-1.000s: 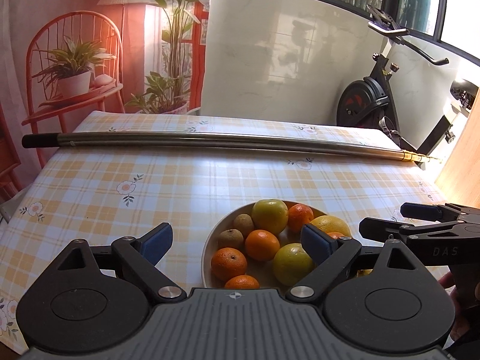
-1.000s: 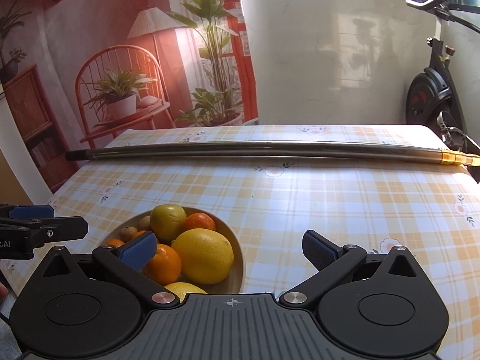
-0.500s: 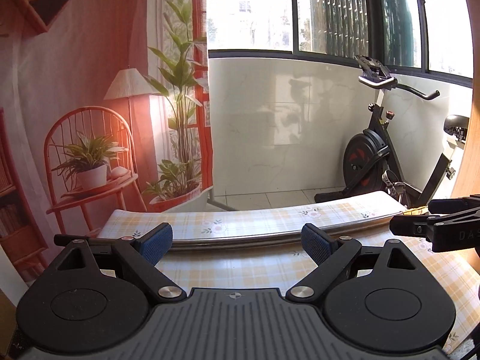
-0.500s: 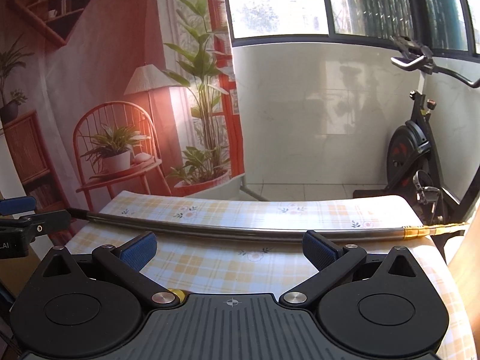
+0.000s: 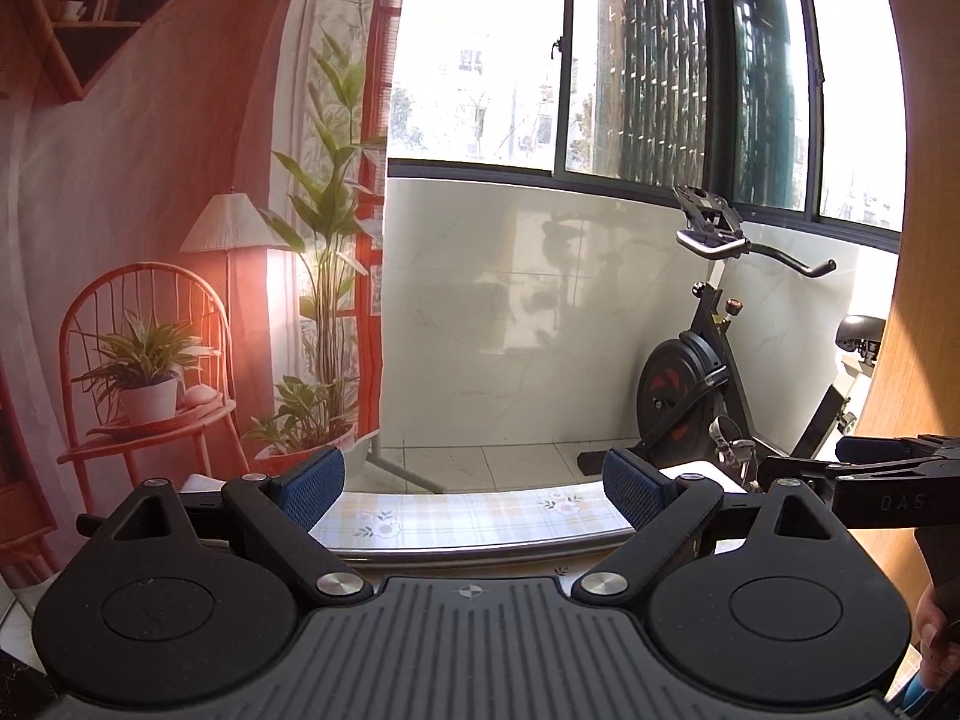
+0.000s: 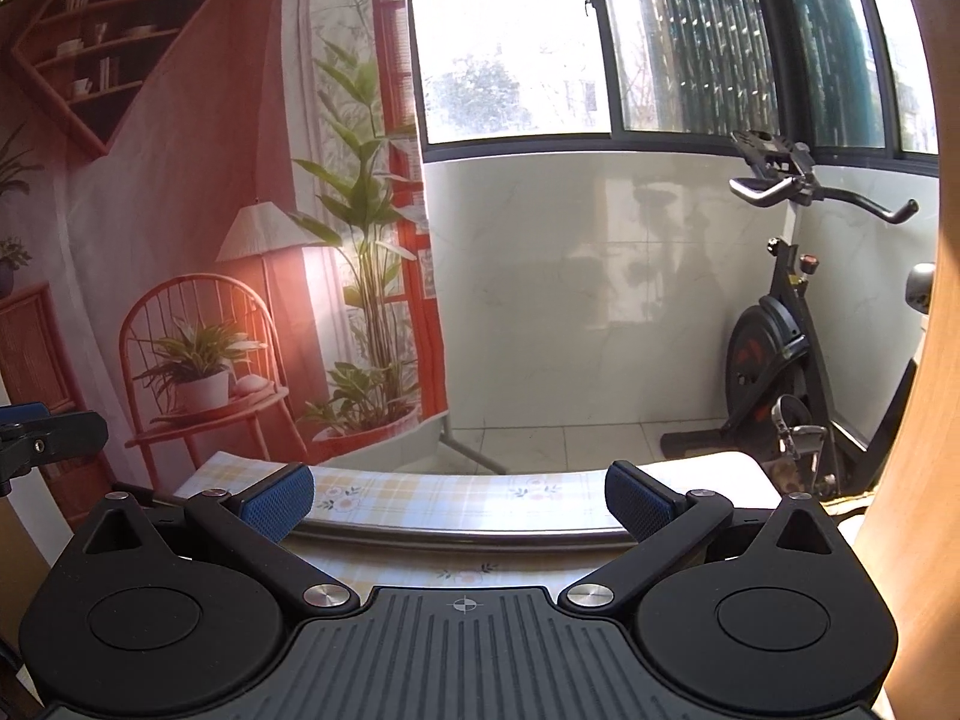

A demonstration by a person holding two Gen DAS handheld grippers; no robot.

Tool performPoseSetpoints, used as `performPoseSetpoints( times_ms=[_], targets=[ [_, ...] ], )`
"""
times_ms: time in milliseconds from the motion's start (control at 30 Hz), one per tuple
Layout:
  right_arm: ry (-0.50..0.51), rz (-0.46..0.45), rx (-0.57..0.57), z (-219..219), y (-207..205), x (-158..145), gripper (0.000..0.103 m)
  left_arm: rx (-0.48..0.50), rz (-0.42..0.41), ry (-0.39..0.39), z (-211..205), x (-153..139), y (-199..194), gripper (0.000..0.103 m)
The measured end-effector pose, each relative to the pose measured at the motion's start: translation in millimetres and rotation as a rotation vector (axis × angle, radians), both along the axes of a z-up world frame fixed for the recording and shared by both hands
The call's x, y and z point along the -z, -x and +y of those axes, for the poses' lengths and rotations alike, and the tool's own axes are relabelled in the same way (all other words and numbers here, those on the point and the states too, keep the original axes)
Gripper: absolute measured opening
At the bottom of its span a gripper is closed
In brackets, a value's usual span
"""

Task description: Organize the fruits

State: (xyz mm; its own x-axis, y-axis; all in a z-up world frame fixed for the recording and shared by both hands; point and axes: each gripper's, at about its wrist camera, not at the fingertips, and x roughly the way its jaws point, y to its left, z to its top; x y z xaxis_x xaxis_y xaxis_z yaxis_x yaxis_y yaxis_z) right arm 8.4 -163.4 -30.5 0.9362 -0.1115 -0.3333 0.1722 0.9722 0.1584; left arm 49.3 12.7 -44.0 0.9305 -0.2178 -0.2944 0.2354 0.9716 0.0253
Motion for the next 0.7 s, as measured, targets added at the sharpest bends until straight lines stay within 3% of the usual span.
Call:
performPoseSetpoints(
  times_ms=[333, 700],
  targets=[
    [0.021, -0.019, 0.025, -2.6, 7.0, -4.3, 0.103, -0.006, -0.044, -0.034, -6.9, -5.1, 5.7, 0.095],
    [0.021, -0.016, 0.027, -2.7, 7.6, -5.5, 0.103, 0.003, -0.034, -0.027, -4.8, -6.7, 3.6, 0.095]
  ],
)
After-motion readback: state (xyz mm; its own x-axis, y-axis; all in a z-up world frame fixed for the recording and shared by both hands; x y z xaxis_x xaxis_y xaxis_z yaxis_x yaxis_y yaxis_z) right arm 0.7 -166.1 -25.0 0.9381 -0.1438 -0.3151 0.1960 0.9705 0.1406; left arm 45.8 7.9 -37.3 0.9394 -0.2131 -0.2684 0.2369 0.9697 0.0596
